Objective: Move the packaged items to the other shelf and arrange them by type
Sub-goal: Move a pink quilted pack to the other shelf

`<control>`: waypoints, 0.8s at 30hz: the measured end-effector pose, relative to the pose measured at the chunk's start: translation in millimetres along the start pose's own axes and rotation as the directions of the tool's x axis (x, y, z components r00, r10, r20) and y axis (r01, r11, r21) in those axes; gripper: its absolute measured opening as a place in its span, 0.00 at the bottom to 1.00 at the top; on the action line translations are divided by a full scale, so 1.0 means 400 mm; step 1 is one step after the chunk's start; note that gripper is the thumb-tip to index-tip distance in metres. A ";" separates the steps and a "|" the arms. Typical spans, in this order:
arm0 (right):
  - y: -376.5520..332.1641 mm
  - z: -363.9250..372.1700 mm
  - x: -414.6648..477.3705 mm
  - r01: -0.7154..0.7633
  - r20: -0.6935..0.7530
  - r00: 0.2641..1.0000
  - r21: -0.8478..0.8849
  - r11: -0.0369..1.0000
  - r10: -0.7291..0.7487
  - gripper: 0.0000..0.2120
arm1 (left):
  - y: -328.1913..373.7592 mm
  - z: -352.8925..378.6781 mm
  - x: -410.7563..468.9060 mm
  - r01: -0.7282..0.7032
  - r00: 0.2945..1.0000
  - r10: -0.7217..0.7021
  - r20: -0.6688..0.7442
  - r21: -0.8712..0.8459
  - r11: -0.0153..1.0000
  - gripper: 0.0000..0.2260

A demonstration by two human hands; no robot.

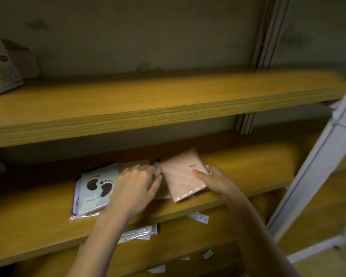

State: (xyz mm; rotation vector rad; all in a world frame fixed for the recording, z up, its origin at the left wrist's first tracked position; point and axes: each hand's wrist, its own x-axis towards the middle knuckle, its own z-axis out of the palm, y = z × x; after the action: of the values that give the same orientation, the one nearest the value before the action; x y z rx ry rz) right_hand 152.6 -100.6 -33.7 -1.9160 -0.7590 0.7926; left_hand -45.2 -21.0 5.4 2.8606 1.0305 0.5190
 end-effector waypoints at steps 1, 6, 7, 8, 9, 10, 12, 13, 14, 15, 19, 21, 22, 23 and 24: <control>0.015 -0.029 -0.018 0.009 -0.009 1.000 0.013 1.000 -0.009 0.11 | 0.022 0.005 0.007 -0.014 1.000 0.014 -0.005 -0.007 1.000 0.13; 0.079 -0.202 -0.121 0.055 0.017 0.998 0.021 0.998 -0.055 0.13 | 0.163 0.040 0.035 -0.039 0.999 0.040 0.004 -0.054 0.998 0.16; 0.101 -0.237 -0.135 0.052 0.012 0.999 0.009 0.999 -0.052 0.13 | 0.198 0.046 0.040 -0.047 0.999 0.047 0.007 -0.064 0.997 0.16; 0.119 -0.270 -0.149 0.051 -0.005 0.999 -0.005 0.999 -0.051 0.14 | 0.235 0.054 0.043 -0.058 0.998 0.059 0.008 -0.075 0.995 0.15; 0.139 -0.304 -0.164 0.057 -0.031 0.998 -0.012 0.998 -0.058 0.14 | 0.273 0.060 0.047 -0.073 0.997 0.074 0.009 -0.082 0.994 0.15; 0.158 -0.339 -0.180 0.056 -0.058 0.997 -0.024 0.998 -0.058 0.14 | 0.313 0.066 0.050 -0.086 0.996 0.087 0.009 -0.087 0.992 0.15; 0.202 -0.416 -0.217 0.067 -0.074 0.995 -0.040 0.997 -0.070 0.13 | 0.399 0.078 0.054 -0.104 0.994 0.105 0.008 -0.095 0.990 0.16; 0.223 -0.458 -0.236 0.069 -0.071 0.995 -0.044 0.997 -0.072 0.13 | 0.443 0.085 0.055 -0.111 0.994 0.112 0.010 -0.098 0.989 0.17; 0.245 -0.502 -0.255 0.072 -0.074 0.994 -0.044 0.996 -0.076 0.14 | 0.490 0.093 0.055 -0.120 0.993 0.121 0.013 -0.097 0.988 0.18; 0.267 -0.545 -0.275 0.073 -0.078 0.994 -0.033 0.997 -0.076 0.16 | 0.538 0.102 0.055 -0.131 0.991 0.134 0.016 -0.094 0.987 0.18; 0.347 -0.716 -0.352 0.101 -0.072 0.992 0.008 0.995 -0.100 0.22 | 0.726 0.148 0.053 -0.176 0.984 0.177 -0.001 -0.115 0.978 0.18; 0.377 -0.795 -0.387 0.128 -0.060 0.990 0.037 0.991 -0.126 0.18 | 0.816 0.173 0.052 -0.198 0.980 0.198 -0.014 -0.145 0.969 0.17; 0.392 -0.833 -0.398 0.140 -0.060 0.989 0.047 0.989 -0.137 0.19 | 0.858 0.184 0.052 -0.207 0.978 0.207 -0.019 -0.163 0.965 0.17; 0.405 -0.869 -0.409 0.143 -0.069 0.988 0.054 0.988 -0.140 0.21 | 0.897 0.192 0.053 -0.216 0.976 0.216 -0.019 -0.175 0.961 0.17; 0.419 -0.904 -0.415 0.149 -0.085 0.986 0.067 0.987 -0.143 0.24 | 0.933 0.200 0.056 -0.225 0.974 0.226 -0.018 -0.183 0.957 0.17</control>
State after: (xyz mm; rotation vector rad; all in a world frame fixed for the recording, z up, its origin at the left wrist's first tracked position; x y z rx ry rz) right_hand 362.9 -476.3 -6.2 -1.7937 -0.8010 0.6414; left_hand 225.1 -291.4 -1.7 2.8242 0.6197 0.5904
